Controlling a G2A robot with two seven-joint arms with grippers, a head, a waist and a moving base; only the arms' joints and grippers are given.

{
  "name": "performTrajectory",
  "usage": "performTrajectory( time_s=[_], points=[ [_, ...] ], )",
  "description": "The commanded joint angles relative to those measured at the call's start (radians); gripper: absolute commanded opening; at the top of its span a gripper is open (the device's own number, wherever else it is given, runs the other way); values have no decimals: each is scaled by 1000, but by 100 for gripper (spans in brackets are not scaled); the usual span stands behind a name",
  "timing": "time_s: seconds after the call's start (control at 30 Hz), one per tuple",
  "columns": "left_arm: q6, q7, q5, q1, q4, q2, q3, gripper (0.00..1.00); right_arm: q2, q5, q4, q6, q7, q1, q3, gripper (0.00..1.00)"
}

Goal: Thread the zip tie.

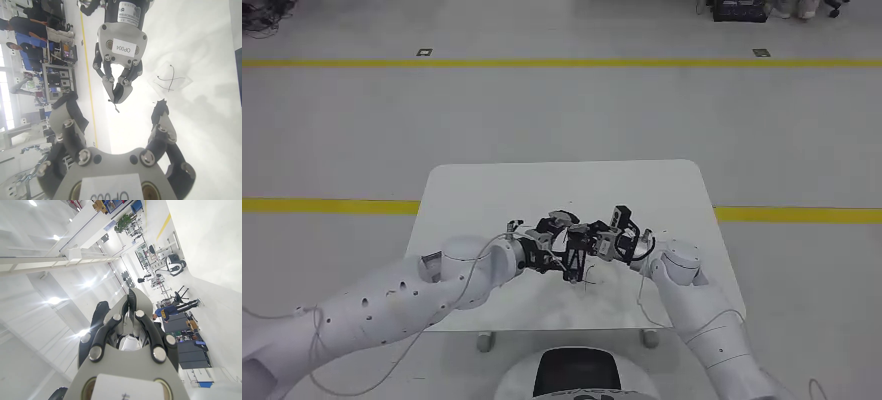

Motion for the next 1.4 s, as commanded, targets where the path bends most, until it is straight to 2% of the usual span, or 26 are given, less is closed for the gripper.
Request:
performTrajectory(
  time_s=[0.0, 0.07, 0.1, 0.47, 0.7, 0.83, 1.0, 1.2, 1.37],
  points=[
    [0, 1, 0, -6, 3, -2, 8, 27, 2, 3, -2, 1, -7, 0, -3, 0],
    [0, 0, 0, -12, 5, -3, 16, 23, 4, 6, -4, 0, -11, 0, -6, 0],
    [0, -1, 0, -15, 6, -4, 19, 18, 5, 6, -5, 0, -13, 0, -7, 0],
    [0, -6, 0, -29, 10, -7, 30, 10, 18, 4, -15, -4, -26, 0, -25, 0],
    [0, -19, 0, -40, 9, -9, 39, 14, 28, 8, -26, -3, -29, -3, -26, 0],
    [0, -35, 0, -52, 7, -9, 50, 13, 33, 10, -31, -1, -33, -4, -29, 0],
    [0, -44, 0, -64, 7, -10, 61, 7, 39, 11, -36, 2, -33, -2, -36, 0],
    [0, -55, 0, -76, 7, -12, 75, 7, 45, 19, -38, 0, -31, -1, -43, 0],
    [2, -58, 0, -82, 8, -13, 81, 18, 49, 28, -38, -3, -36, 0, -48, 0]
  ],
)
